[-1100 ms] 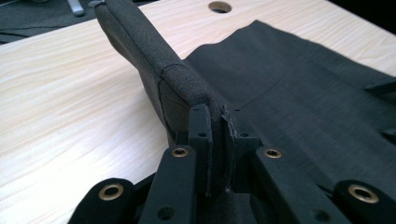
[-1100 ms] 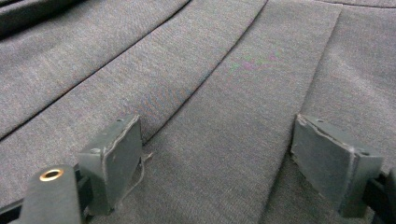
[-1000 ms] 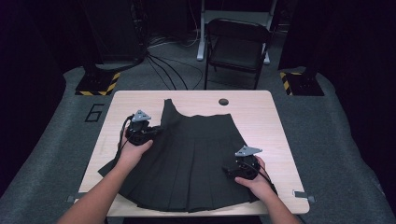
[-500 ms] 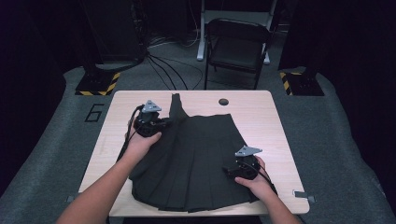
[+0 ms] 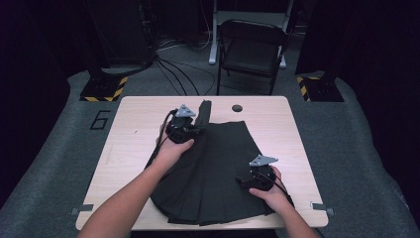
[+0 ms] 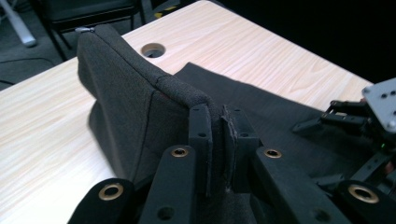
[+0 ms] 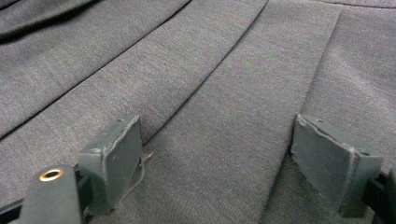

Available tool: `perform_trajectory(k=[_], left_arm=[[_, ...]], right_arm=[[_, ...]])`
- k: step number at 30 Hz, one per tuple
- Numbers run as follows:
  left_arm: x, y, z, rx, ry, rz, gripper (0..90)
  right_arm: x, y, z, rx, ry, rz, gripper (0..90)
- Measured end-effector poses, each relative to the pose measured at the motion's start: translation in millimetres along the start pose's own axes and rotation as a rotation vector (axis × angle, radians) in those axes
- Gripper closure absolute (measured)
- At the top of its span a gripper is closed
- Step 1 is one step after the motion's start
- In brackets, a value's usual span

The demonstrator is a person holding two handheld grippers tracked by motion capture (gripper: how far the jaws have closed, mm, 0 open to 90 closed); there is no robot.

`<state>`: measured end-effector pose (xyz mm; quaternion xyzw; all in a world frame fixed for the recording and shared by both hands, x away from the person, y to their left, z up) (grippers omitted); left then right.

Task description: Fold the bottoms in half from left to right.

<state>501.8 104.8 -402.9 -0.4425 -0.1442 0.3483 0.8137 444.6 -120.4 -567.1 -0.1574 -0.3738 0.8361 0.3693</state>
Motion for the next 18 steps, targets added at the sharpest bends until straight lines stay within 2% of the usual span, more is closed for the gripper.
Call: perform_trajectory(k=[1, 2, 6, 7, 9, 18], left_arm=[[0.0, 0.0, 0.0, 0.000, 0.000, 0.000, 82.3], [-3.1, -1.3, -4.5, 0.001, 0.007, 0.004, 82.3], [-14.1, -5.7, -24.2, 0.007, 0.026, -0.002, 82.2], [-20.0, -6.0, -35.0, 0.010, 0.038, -0.001, 82.2], [-22.6, -5.6, -40.9, 0.009, 0.049, 0.003, 82.2], [-36.7, 8.6, -85.3, 0.072, 0.087, 0.008, 81.9]], right_arm=[[0.0, 0.0, 0.0, 0.000, 0.000, 0.000, 16.6], [0.5, -0.5, -0.4, -0.004, 0.005, -0.013, 16.6], [0.5, -0.5, -0.4, -0.005, 0.004, -0.012, 16.6], [0.6, -0.6, -0.5, -0.006, 0.005, -0.016, 16.6], [0.3, -0.3, -0.2, -0.004, 0.001, -0.007, 16.6], [0.5, -0.2, 0.1, -0.002, -0.002, -0.012, 16.6]])
Point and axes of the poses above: each handheld gripper's, and its own axes: z roughly backward along the jaws, y roughly out of its underside, x roughly to its left, the point moved 6 cm from there along -z, roughly forward along the jaws, and after that the axes turned 1 degree about z, right-handed, at the moved point
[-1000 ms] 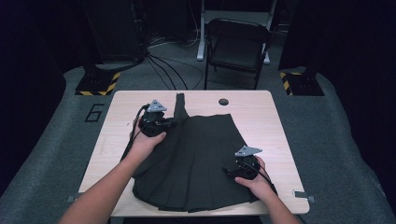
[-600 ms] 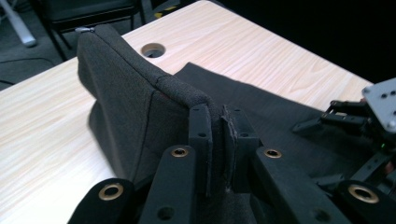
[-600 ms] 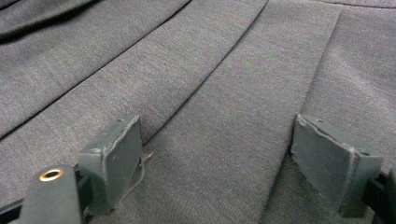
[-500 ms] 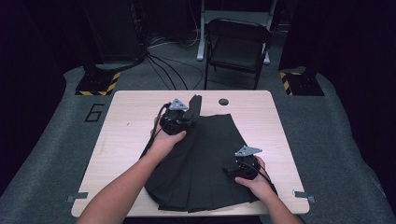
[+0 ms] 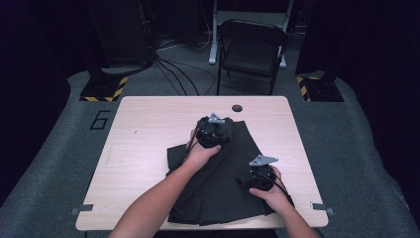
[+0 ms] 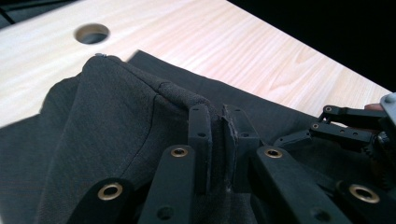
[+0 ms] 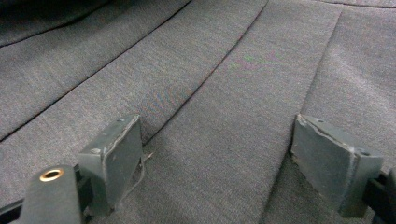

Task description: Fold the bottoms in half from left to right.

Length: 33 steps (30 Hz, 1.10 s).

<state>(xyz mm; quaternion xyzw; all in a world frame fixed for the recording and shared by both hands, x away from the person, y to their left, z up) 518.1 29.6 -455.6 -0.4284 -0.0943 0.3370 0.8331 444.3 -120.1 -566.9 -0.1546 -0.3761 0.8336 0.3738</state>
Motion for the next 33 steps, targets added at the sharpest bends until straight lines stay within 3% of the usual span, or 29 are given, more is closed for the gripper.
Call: perform_trajectory(k=[8, 13, 15, 16, 17, 19, 23, 29, 33], left_arm=[[-9.4, 13.4, -33.2, 0.043, 0.013, 0.002, 81.6], [-11.8, 20.8, -41.9, 0.058, 0.022, 0.009, 79.9], [-12.6, 22.4, -42.3, 0.045, 0.020, 0.010, 74.9], [-12.4, 22.3, -40.6, 0.039, 0.024, 0.016, 66.2], [-11.6, 21.7, -38.2, 0.032, 0.020, 0.020, 66.2], [-10.1, 20.2, -30.4, 0.024, 0.028, 0.031, 56.7], [-0.7, 16.7, -3.8, -0.013, 0.007, 0.026, 53.0], [31.7, 27.9, 37.5, -0.032, -0.075, 0.034, 47.8], [55.8, 44.5, 55.0, -0.041, -0.107, 0.083, 46.3]], right_arm=[[0.2, 0.0, 0.1, 0.001, -0.004, 0.000, 16.6], [0.4, -0.1, 0.2, 0.001, -0.005, -0.004, 16.6], [0.3, 0.0, 0.4, 0.002, -0.007, -0.003, 16.6], [0.2, 0.2, 0.5, 0.003, -0.008, 0.000, 16.6], [0.2, 0.2, 0.5, 0.003, -0.008, 0.000, 16.6], [0.2, 0.1, 0.2, 0.001, -0.006, 0.001, 16.6], [0.3, 0.1, 0.3, 0.002, -0.007, 0.000, 16.6], [0.2, 0.1, 0.4, 0.004, -0.005, -0.001, 16.6], [0.3, 0.1, 0.4, 0.004, -0.005, -0.001, 16.6]])
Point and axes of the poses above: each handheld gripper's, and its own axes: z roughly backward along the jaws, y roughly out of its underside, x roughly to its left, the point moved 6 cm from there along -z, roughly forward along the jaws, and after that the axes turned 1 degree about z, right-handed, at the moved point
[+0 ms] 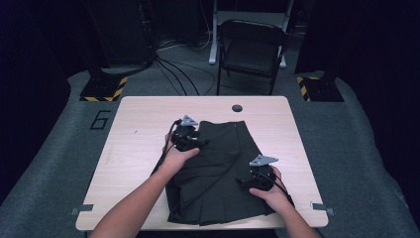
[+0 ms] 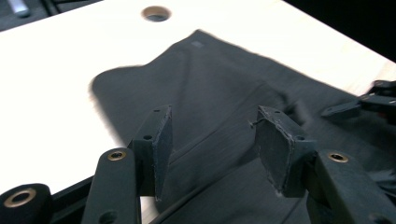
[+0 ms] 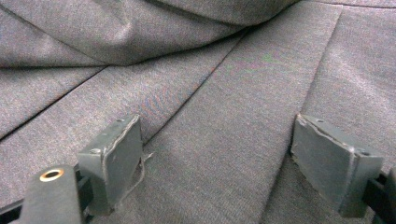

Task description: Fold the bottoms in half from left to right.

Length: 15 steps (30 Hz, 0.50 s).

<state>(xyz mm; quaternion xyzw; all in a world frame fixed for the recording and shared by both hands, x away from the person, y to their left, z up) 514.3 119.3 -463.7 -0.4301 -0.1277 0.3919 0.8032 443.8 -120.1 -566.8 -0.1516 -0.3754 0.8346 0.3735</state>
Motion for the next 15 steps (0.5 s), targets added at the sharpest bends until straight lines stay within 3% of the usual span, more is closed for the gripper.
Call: perform_trajectory(k=[1, 6, 15], left_arm=[[9.6, 7.9, 5.8, 0.002, -0.005, 0.009, 45.8], [21.4, 22.8, 12.7, 0.002, -0.005, 0.016, 44.1], [30.1, 48.4, 9.0, 0.031, 0.011, -0.011, 40.3]], right_arm=[[-0.1, 0.1, 0.0, 0.001, -0.001, 0.002, 16.6], [0.0, 0.0, 0.0, 0.000, 0.000, 0.000, 16.6], [-0.2, 0.1, -0.1, 0.000, 0.001, 0.007, 16.6]])
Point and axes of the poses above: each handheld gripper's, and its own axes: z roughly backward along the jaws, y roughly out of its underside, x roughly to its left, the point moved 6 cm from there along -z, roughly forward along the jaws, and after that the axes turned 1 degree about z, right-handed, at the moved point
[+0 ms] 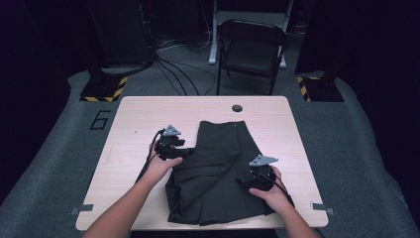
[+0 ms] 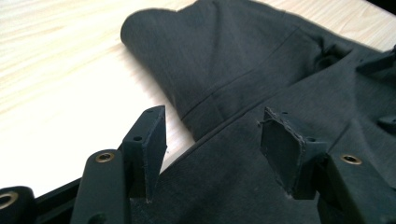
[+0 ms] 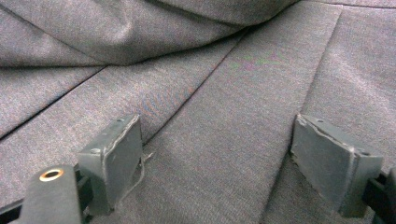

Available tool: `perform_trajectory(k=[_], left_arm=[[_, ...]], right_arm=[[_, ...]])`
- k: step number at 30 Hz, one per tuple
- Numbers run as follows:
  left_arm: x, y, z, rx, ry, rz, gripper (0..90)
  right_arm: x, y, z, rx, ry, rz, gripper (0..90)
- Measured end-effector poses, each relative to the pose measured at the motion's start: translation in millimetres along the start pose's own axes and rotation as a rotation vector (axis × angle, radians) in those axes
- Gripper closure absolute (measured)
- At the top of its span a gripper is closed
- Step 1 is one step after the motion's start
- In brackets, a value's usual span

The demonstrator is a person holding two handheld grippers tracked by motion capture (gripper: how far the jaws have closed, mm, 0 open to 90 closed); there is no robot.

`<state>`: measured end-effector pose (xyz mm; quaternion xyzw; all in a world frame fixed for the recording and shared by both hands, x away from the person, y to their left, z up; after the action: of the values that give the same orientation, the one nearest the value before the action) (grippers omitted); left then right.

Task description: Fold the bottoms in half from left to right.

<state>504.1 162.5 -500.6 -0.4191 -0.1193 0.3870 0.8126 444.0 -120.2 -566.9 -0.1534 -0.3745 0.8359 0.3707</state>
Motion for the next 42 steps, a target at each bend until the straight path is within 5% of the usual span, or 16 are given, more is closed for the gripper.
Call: perform_trajectory(k=[11, 16, 20, 26, 34, 42], left_arm=[[-2.0, 0.2, -19.7, -0.025, 0.039, 0.004, 40.0], [-10.6, 6.0, -25.0, 0.002, 0.097, 0.006, 40.8], [-5.8, 9.9, -22.0, 0.007, 0.096, 0.008, 42.6], [3.1, 19.4, -16.1, 0.041, 0.104, 0.022, 50.9], [1.0, 21.7, -7.0, 0.059, 0.085, 0.003, 86.4], [-24.7, -4.0, 14.9, 0.013, 0.145, -0.056, 87.5]], right_arm=[[0.1, 0.0, 0.1, 0.000, 0.001, -0.004, 16.6], [0.3, 0.0, 0.1, 0.000, -0.001, -0.007, 16.6], [0.2, 0.0, 0.1, 0.000, -0.001, -0.008, 16.6], [0.0, 0.1, 0.2, 0.001, 0.000, -0.003, 16.6], [0.0, -0.1, -0.1, 0.000, 0.000, -0.001, 16.6], [-1.0, 0.2, 0.8, 0.002, 0.005, 0.000, 19.7]])
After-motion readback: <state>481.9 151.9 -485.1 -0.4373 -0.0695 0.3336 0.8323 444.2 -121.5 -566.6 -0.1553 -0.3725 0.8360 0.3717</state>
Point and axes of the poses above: each handheld gripper's, and its own axes: z roughly backward along the jaws, y roughly out of its underside, x roughly to its left, the point moved 6 cm from there along -z, roughly forward along the jaws, and after that the axes turned 1 degree about z, right-handed, at the moved point
